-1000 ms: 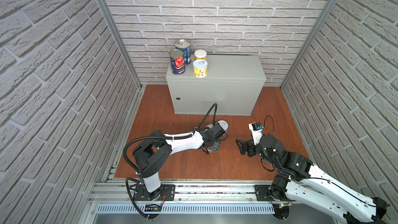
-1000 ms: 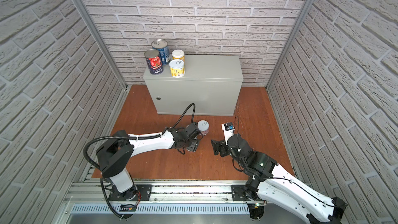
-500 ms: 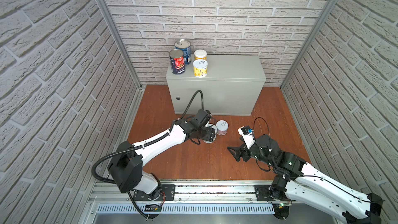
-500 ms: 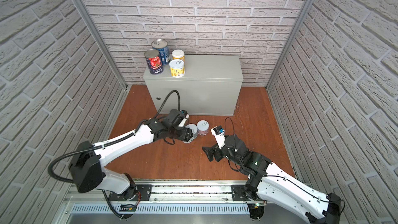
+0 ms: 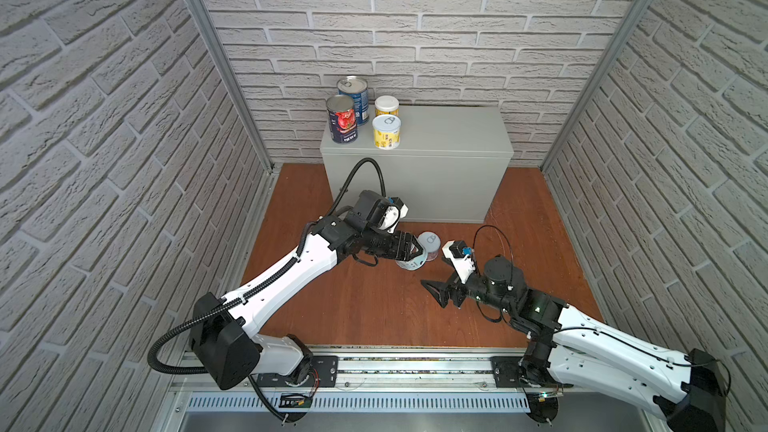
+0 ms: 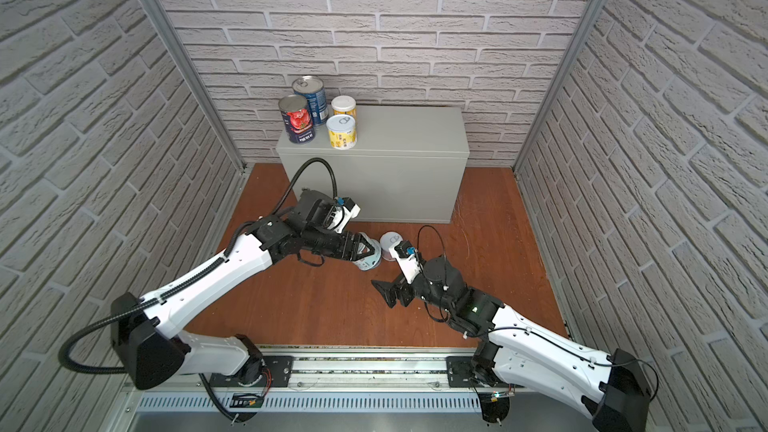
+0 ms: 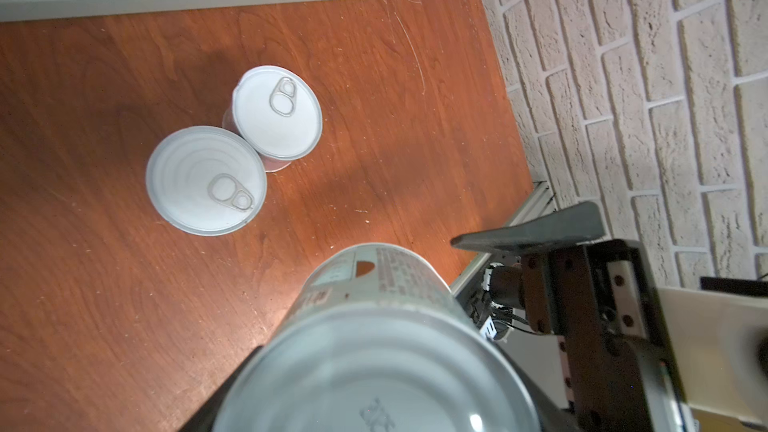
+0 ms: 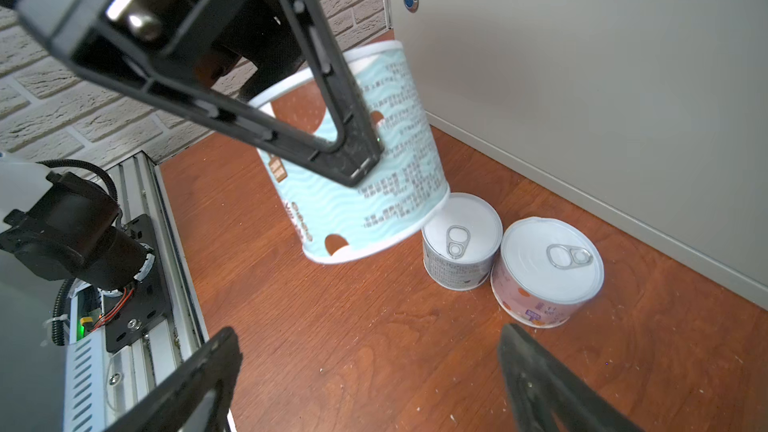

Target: Place and organize the canned foods onto the counter

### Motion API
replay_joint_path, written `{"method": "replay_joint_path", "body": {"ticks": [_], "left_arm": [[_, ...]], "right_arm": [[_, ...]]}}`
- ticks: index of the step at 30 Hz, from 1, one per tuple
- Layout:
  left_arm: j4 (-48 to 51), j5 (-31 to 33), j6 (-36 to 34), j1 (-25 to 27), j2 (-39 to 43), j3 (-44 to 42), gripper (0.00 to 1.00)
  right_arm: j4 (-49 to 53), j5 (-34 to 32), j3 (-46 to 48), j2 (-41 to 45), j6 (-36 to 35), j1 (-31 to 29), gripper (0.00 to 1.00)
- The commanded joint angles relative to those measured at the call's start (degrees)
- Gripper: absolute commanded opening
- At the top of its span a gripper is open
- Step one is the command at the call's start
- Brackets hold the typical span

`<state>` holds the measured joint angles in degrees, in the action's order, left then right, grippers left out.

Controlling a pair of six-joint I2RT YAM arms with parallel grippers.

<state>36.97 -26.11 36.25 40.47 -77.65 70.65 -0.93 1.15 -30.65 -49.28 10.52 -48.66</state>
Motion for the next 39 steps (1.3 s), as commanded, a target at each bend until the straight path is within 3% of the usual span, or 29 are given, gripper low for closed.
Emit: {"method": "replay_joint_path", "body": {"ticks": [1, 11, 27, 34, 37, 39], "left_arm": [[-2.71, -4.81, 0.75, 0.19, 1.27, 1.65, 0.58], [-4.66, -7.62, 2.66, 3.22, -1.03, 1.47, 0.58], [-5.51, -7.64, 3.7, 5.59, -1.1, 4.33, 0.59], [-6.66, -7.73, 4.5, 5.59, -1.1, 2.95, 0.59], [-7.5, -7.55, 4.98, 5.59, -1.0, 2.3, 0.6], [-8.34, -7.47, 5.48, 5.59, -0.93, 1.67, 0.63]], "right_arm": [[-6.27, -2.14, -1.98, -1.55, -1.85, -0.46, 0.97], [-13.18, 1.48, -2.99, -4.66, -2.05, -0.41, 0.98], [-11.2, 1.58, -5.6, -8.28, -3.59, -0.43, 0.92], [-12.83, 1.28, -4.74, -7.02, -2.71, -0.4, 0.75], [-13.61, 0.58, -4.25, -6.48, -1.69, -0.47, 0.61], [-14.33, -0.01, -3.78, -5.82, -0.69, -0.47, 0.61]]}}
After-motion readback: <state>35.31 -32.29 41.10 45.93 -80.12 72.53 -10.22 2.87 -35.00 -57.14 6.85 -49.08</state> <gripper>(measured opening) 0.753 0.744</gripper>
